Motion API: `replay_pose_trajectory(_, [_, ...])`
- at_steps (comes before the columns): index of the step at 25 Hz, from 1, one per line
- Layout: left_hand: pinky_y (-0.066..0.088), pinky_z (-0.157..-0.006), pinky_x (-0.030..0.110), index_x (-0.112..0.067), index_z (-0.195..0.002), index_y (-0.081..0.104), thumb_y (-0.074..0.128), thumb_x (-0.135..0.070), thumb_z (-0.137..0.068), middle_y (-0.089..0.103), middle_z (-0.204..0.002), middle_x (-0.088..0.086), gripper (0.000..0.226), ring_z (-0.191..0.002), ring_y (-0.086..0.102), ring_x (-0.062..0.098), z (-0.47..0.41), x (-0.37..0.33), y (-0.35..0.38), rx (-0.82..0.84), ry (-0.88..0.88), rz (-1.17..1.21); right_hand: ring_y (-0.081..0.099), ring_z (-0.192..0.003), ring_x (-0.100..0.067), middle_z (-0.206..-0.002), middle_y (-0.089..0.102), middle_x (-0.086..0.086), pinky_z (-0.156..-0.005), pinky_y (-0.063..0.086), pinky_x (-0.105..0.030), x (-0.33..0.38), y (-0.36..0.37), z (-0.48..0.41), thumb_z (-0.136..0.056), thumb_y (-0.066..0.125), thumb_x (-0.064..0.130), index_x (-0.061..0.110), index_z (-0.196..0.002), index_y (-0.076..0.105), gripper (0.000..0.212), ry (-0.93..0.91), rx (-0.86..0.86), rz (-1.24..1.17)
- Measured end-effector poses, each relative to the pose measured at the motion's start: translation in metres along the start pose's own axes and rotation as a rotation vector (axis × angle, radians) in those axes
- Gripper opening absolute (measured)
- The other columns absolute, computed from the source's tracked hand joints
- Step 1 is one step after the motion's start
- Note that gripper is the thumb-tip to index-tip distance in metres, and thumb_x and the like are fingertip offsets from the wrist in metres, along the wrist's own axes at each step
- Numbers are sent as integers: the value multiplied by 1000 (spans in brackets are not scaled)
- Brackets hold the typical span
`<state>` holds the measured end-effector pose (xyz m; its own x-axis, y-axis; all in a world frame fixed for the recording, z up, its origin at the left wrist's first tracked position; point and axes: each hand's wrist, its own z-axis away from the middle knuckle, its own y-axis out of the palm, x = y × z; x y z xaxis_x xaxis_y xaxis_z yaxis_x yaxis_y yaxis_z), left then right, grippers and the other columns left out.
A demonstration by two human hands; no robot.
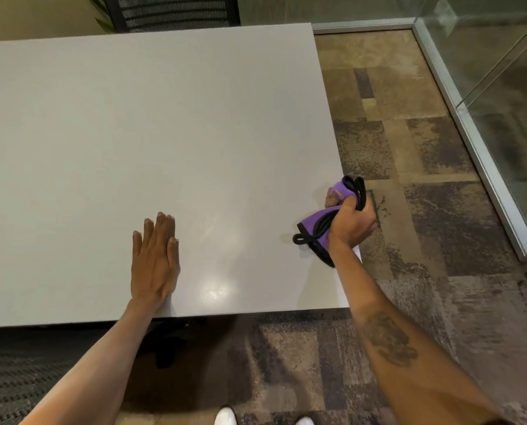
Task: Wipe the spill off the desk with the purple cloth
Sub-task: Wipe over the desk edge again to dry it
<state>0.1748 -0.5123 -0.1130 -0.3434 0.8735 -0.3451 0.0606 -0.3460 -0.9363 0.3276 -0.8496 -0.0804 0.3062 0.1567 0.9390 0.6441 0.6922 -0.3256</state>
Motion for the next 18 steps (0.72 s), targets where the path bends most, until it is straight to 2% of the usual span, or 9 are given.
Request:
replay_pose_trajectory(3, [-4, -130, 39, -24, -164, 13, 10, -42, -109, 4, -172, -9, 58, -159, -5, 11, 0, -1, -1, 60, 56, -29, 56, -83, -16, -97, 73, -5, -82, 47, -31, 9, 20, -20, -84, 54, 22, 17, -111, 74, 34, 0, 7, -2])
replay_pose_trajectory(6, [-5, -130, 35, -25, -163, 16, 9, -45, -109, 5, -171, -12, 59, -159, -5, 7, -1, -2, -2, 59, 47, 3, 61, -90, -22, -104, 74, -9, -86, 49, -32, 15, 37, -39, -85, 54, 23, 16, -117, 72, 37, -43, 62, 28])
replay_pose_trajectory(10, [-10, -128, 24, -28, -162, 21, 9, -46, -110, 8, -170, -17, 56, -157, -6, -1, -1, -2, -1, 28, 29, 28, 65, -101, -25, -111, 73, -10, -87, 48, -27, 24, 62, -57, -86, 54, 22, 16, -121, 71, 40, -71, 108, 22])
replay_pose_trajectory(12, [-12, -126, 21, -29, -162, 22, 10, -45, -111, 8, -170, -19, 55, -156, -7, -4, -2, -2, 0, 23, 25, 24, 66, -104, -27, -112, 73, -9, -90, 51, -30, 29, 74, -66, -85, 53, 23, 17, -121, 71, 41, -71, 121, 15])
replay_pose_trajectory(16, [-11, -126, 20, -30, -162, 23, 12, -42, -111, 9, -169, -20, 53, -156, -6, -4, -3, -2, 0, 13, 20, 30, 67, -103, -25, -110, 74, -5, -92, 54, -33, 38, 101, -83, -84, 52, 22, 18, -122, 71, 42, -103, 208, 21])
replay_pose_trajectory(18, [-11, -126, 20, -30, -162, 23, 13, -42, -112, 9, -169, -19, 53, -156, -6, -4, -4, -1, -1, 12, 22, 40, 66, -97, -23, -102, 72, -3, -86, 53, -32, 43, 116, -90, -84, 52, 21, 18, -117, 72, 39, -161, 289, 56])
